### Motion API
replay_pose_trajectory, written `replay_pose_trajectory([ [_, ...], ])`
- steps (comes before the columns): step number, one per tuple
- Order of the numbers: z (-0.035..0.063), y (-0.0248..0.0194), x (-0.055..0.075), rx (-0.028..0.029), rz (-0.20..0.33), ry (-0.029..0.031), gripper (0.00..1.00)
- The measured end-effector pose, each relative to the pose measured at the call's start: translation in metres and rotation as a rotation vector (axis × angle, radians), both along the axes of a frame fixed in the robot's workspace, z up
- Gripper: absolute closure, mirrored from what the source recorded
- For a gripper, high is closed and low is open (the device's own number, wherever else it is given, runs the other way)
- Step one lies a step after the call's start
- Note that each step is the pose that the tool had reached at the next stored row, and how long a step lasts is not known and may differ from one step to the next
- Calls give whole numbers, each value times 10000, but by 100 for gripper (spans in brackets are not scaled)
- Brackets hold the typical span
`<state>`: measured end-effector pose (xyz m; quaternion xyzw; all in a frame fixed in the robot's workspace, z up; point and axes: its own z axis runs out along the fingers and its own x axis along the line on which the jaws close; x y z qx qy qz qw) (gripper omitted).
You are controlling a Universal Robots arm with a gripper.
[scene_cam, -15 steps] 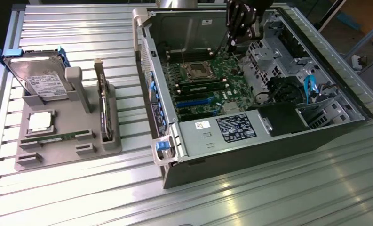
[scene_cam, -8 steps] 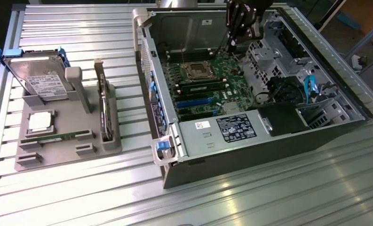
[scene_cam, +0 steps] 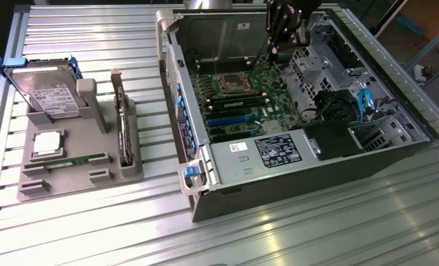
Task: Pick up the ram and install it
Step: 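Press down the ram until it locks into place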
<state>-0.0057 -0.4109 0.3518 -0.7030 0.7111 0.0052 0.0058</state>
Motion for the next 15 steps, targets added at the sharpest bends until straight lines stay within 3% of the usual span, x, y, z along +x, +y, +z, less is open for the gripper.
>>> replay_pose_trajectory([
  [4,1,0,82,-1,0,6,89],
  [8,0,0,217,1,1,50,89],
  [15,-16,-1,223,1,1,53,89],
])
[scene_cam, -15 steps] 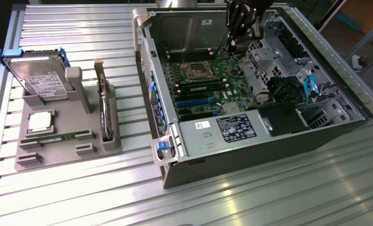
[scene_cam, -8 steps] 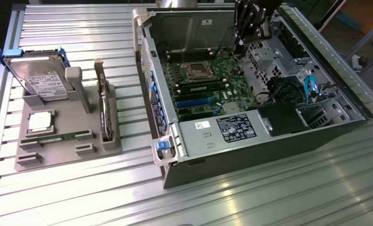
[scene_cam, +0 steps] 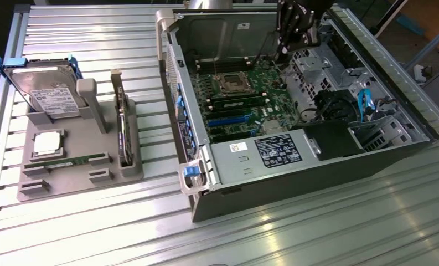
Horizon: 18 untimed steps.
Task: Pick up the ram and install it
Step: 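Press down the ram until it locks into place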
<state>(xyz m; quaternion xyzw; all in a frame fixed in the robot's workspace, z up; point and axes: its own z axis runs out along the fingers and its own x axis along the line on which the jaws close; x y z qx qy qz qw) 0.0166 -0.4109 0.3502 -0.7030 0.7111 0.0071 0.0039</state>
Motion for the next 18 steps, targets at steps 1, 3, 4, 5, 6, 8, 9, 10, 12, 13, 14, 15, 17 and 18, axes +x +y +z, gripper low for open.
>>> replay_pose_trajectory([
  [1,-28,1,0,-2,0,0,89],
  [3,-52,1,0,-2,0,1,89],
  [4,-66,0,0,-2,0,0,89],
  [5,-80,0,0,-1,0,0,89],
  [6,-93,0,0,-2,0,1,89],
  [8,-119,0,0,-2,0,5,89],
  [9,-143,0,0,-2,0,9,89],
  [10,-197,0,0,-1,0,13,89],
  [12,-256,0,0,-1,0,14,89],
  [13,-303,0,0,-1,1,13,89],
  [14,-360,0,0,-2,1,13,89],
  [15,-389,0,0,-1,0,13,89],
  [17,-475,0,0,-2,0,13,89],
  [18,-536,0,0,-2,0,13,89],
])
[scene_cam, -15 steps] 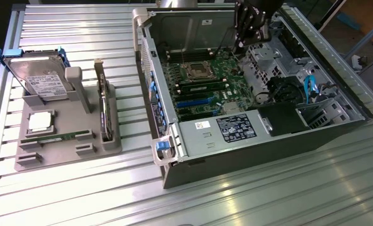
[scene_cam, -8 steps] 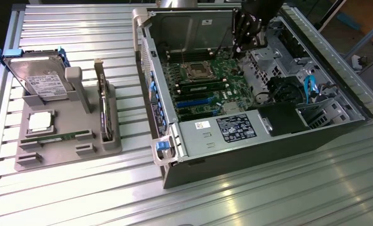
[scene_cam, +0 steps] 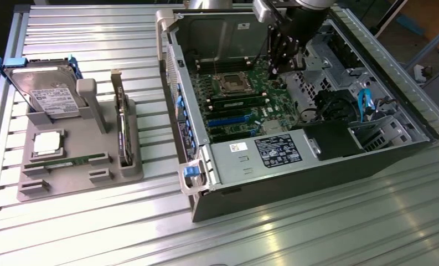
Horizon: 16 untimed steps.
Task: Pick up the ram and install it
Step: 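Press down the ram until it locks into place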
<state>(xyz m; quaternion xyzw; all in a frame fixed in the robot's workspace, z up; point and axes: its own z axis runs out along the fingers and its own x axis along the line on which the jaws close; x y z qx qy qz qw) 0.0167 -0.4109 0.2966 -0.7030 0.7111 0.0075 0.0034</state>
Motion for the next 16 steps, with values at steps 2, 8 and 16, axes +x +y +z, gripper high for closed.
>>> replay_pose_trajectory([
  [2,-50,0,0,0,0,0,89],
  [8,-210,0,0,1,0,0,89],
  [16,-343,0,0,0,0,0,89],
])
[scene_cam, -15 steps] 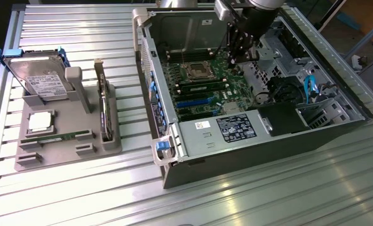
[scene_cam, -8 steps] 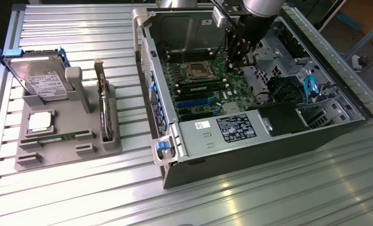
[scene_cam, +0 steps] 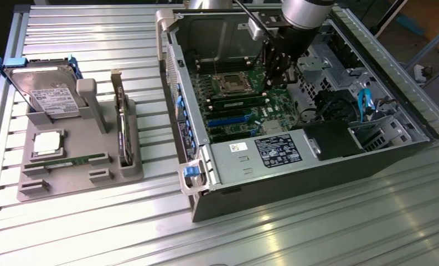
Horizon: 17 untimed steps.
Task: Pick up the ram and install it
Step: 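Press down the ram until it locks into place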
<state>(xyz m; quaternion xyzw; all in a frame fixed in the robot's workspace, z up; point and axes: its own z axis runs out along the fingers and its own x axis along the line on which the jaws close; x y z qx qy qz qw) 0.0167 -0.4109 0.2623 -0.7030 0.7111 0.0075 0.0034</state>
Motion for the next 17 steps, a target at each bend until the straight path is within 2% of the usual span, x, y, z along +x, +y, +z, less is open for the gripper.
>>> replay_pose_trajectory([
  [17,-191,0,0,0,0,0,89],
])
